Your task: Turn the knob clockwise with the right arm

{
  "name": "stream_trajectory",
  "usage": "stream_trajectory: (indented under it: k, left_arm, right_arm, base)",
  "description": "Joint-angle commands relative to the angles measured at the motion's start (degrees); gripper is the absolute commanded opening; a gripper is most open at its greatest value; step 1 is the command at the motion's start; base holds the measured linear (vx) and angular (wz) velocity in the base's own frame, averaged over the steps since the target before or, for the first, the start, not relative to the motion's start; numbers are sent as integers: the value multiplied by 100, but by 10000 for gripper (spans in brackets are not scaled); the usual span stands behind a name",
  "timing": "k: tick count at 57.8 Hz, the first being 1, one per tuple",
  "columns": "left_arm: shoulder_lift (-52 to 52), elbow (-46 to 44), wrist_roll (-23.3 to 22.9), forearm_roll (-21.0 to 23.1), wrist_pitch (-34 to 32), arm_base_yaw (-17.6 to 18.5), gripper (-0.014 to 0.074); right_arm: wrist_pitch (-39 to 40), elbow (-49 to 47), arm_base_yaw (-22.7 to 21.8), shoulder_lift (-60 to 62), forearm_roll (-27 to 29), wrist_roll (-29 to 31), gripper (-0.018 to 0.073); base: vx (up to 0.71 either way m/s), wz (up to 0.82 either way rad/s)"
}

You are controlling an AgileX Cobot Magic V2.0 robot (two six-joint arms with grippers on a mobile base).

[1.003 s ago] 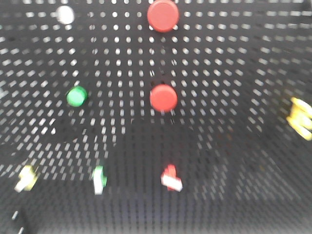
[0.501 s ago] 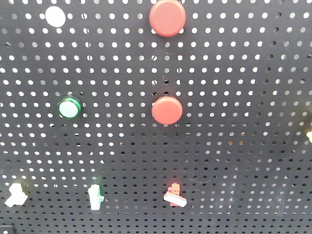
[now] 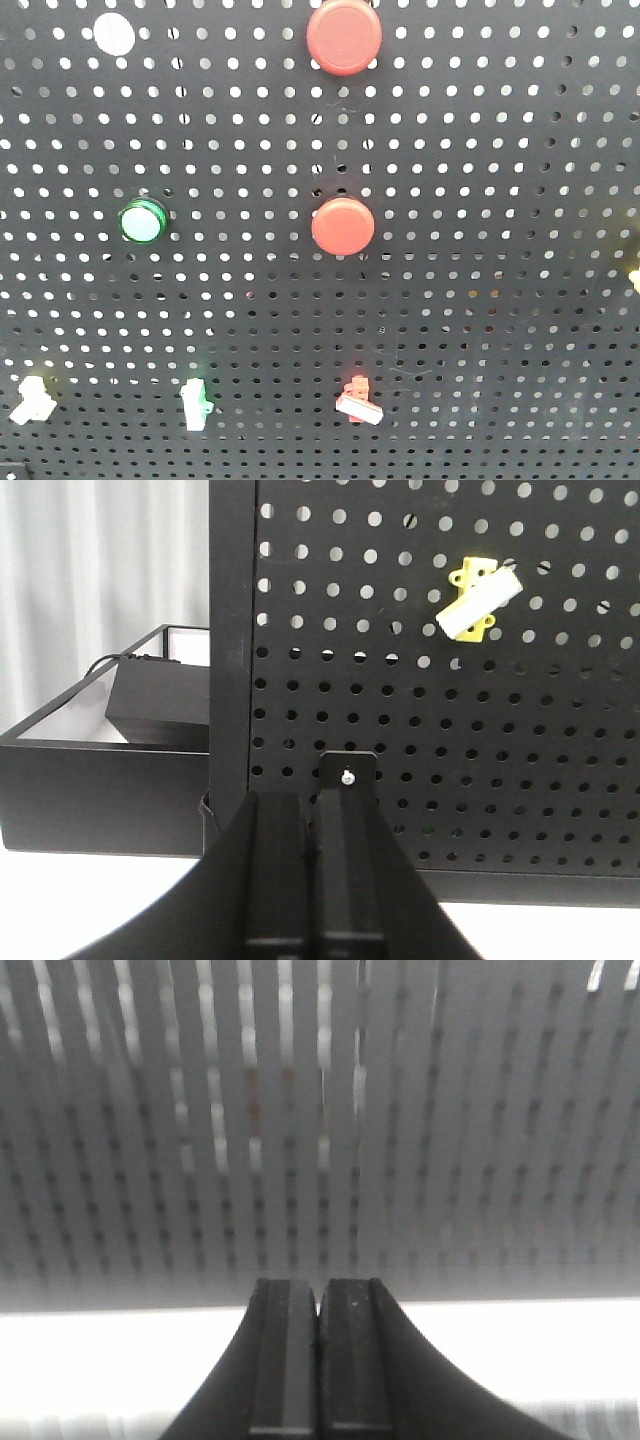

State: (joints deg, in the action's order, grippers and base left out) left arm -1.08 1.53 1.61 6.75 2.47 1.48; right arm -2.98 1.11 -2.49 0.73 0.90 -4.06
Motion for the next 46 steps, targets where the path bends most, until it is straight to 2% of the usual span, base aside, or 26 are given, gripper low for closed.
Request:
stream_trajectory:
  k: [1, 12, 20, 22, 25, 39, 42, 46]
  left_arm:
    - [19, 75, -55, 45, -472, -10, -6]
    - [19, 75, -55, 45, -472, -10, -6]
    - [19, 75, -55, 45, -472, -10, -6]
    - [19, 75, -55, 45, -472, -10, -6]
    - [19, 75, -55, 45, -472, -10, -6]
    - [19, 75, -55, 45, -472, -10, -6]
    - [19, 75, -55, 45, -472, -10, -6]
    - [19, 75, -55, 45, -472, -10, -6]
  right_arm:
    - [500, -643, -37, 29, 170, -127, -9]
    - [-275, -2911, -37, -930, -203, 472, -9]
    - [-716, -4769, -37, -2343, -284, 790, -9]
    - [-873, -5485, -37, -2946, -284, 804, -9]
    - [-945, -6042, -37, -3440, -277, 792, -9]
    - [-1305, -7024, -37, -4320, -192, 896, -9]
    - [-1448, -7207, -37, -4482, -120, 1135, -9]
    - [-1842, -7547, 14, -4676, 198, 1909, -9]
  base:
    - [0, 0]
    - [0, 0]
    - [0, 0]
    - [0, 0]
    - [0, 0]
    - [0, 0]
    - [0, 0]
    - [0, 0]
